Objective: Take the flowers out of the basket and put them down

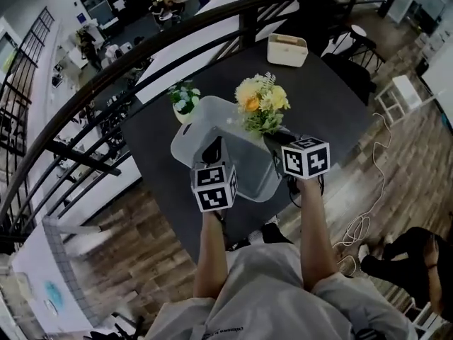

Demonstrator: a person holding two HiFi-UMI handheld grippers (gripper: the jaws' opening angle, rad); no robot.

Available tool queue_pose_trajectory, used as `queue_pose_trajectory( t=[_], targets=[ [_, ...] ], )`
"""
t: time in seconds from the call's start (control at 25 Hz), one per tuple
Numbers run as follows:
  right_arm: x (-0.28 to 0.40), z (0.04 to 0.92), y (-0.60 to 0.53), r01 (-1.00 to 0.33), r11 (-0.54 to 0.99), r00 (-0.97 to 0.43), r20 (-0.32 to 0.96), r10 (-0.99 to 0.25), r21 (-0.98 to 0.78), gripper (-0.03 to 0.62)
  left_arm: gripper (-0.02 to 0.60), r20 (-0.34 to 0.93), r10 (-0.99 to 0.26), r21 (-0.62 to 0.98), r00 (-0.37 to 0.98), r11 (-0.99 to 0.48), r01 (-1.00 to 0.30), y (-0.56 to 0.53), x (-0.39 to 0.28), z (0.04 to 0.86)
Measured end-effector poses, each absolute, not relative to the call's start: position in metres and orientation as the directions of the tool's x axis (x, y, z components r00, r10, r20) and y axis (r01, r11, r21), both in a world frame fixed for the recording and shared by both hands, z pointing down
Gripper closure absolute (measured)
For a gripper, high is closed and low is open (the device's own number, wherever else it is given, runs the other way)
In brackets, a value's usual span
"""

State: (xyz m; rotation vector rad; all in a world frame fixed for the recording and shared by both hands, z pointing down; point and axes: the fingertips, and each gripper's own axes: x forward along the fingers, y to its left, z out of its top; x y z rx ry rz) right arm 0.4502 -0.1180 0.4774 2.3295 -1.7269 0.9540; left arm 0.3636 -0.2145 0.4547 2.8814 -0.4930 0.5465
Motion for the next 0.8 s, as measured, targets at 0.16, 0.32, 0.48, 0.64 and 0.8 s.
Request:
queue_pose_trajectory(
  t=[0.16, 0.32, 0.48, 0.64, 0.8],
  targets=[
    [0.466, 0.451, -0.083, -0.852, -0.412, 0.241, 0.458, -0.856, -0.322, 0.526, 0.568, 0.362, -0.225, 0.103, 0.905, -0.955, -0.279, -0.182, 0.387, 0.445],
    [0.483, 0.429, -0.045, -0.802, -0.452, 0.306, 0.381, -0.873, -0.391, 0.527, 0.568, 0.360, -0.162, 0.100, 0.919, -0.972, -0.211, -0.149, 0.407, 0.440],
    [0.499, 0.423, -0.009, -0.787, -0.522, 0.380, 0.407, -0.830, -0.330, 0.528, 0.568, 0.351, -0.115, 0.095, 0.929, -0.983, -0.158, -0.121, 0.424, 0.433],
    [0.512, 0.446, 0.016, -0.753, -0.590, 0.430, 0.459, -0.777, -0.293, 0.528, 0.568, 0.343, -0.080, 0.100, 0.936, -0.988, -0.121, -0.103, 0.439, 0.433],
    [0.529, 0.480, 0.044, -0.712, -0.643, 0.451, 0.518, -0.727, -0.283, 0.528, 0.568, 0.339, -0.049, 0.133, 0.939, -0.986, -0.099, -0.078, 0.462, 0.439]
  ],
)
